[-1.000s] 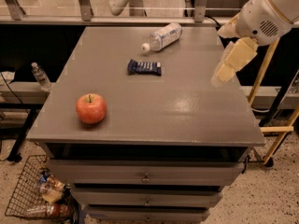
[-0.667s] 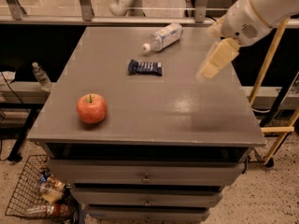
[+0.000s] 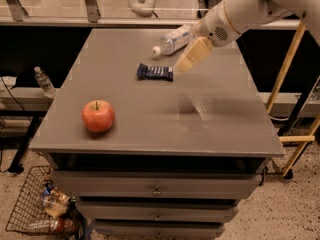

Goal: Move rxbar blueberry near apple

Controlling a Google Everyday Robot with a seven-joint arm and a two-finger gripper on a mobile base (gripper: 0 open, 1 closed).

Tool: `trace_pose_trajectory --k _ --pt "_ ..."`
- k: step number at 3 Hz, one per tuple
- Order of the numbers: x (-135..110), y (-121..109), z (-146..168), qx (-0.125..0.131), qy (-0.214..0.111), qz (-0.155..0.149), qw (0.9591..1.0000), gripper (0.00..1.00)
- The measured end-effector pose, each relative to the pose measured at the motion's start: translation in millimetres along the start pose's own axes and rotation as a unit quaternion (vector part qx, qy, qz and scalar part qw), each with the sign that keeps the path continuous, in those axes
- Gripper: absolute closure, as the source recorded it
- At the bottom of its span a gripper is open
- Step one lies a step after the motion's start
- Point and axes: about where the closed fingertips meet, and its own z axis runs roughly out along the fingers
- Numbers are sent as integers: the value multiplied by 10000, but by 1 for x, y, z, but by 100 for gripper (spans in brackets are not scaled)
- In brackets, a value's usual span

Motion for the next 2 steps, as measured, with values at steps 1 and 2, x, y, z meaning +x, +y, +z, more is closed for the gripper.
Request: trace_pose_trajectory --k 1,2 --pt "-18 -1 34 -246 -181 -31 9995 0" --pt "-22 4 63 -510 -156 0 9986 0"
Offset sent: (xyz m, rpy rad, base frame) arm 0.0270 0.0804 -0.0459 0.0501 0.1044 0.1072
